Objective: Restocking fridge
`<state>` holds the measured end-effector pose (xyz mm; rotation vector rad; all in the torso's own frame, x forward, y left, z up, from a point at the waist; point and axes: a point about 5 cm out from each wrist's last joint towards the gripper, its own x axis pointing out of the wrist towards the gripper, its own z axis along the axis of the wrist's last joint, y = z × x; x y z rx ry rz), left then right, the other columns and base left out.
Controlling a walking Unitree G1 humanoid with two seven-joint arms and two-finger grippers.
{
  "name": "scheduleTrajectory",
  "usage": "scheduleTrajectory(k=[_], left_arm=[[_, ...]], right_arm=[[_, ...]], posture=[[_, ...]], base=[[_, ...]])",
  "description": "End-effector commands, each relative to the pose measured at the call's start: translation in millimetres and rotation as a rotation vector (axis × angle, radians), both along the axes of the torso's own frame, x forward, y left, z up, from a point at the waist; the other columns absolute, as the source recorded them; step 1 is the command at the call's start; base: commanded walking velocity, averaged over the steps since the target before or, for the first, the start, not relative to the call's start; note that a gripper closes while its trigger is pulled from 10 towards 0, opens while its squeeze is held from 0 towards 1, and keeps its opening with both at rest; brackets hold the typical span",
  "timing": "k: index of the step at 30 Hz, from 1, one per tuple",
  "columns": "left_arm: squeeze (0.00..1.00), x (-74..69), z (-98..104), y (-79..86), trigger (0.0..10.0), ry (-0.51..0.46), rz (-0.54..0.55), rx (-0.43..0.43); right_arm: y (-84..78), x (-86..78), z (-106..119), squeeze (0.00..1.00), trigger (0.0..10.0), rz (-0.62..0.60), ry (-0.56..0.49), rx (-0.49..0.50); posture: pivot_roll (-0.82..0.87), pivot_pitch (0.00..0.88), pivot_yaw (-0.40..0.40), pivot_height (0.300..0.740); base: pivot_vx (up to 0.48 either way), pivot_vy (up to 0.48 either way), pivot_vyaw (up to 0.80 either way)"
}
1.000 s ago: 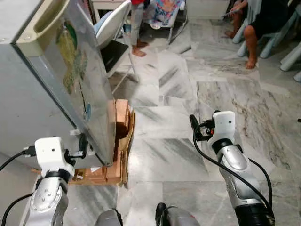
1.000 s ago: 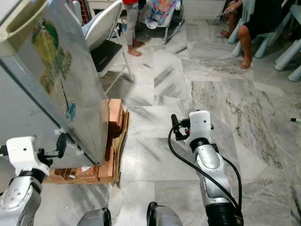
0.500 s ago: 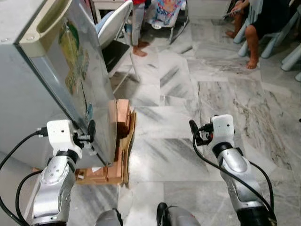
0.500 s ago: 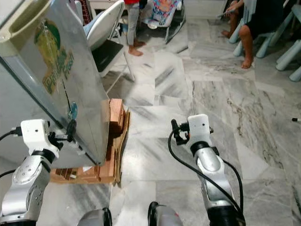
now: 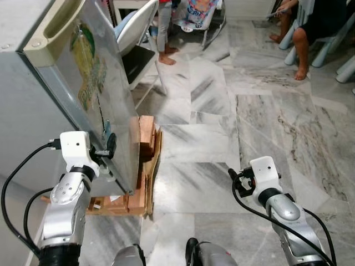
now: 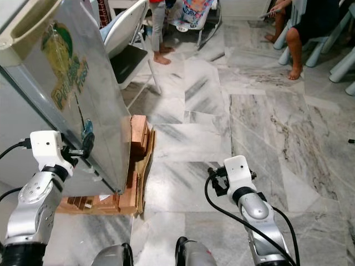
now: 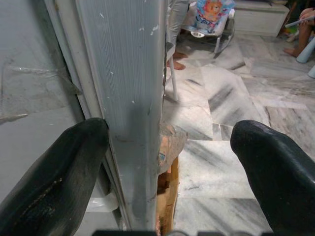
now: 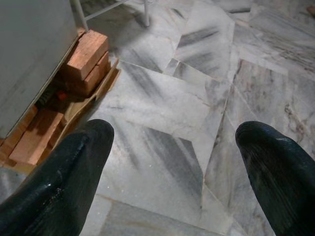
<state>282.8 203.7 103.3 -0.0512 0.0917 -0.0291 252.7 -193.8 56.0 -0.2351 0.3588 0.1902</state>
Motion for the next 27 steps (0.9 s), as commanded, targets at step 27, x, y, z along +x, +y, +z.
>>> scheduleTrajectory(k=[27], left_arm=[[0.00,6.2,70,-198.9,10.0,-0.249,-0.919,0.093]], right_arm=[[12.6,-13.2,-16,0.00,10.0,0.143,0.155,-0.006]], posture=[[-0.06,0.144,0.015,0.740]], base=[[0.000,0.000,0.00]])
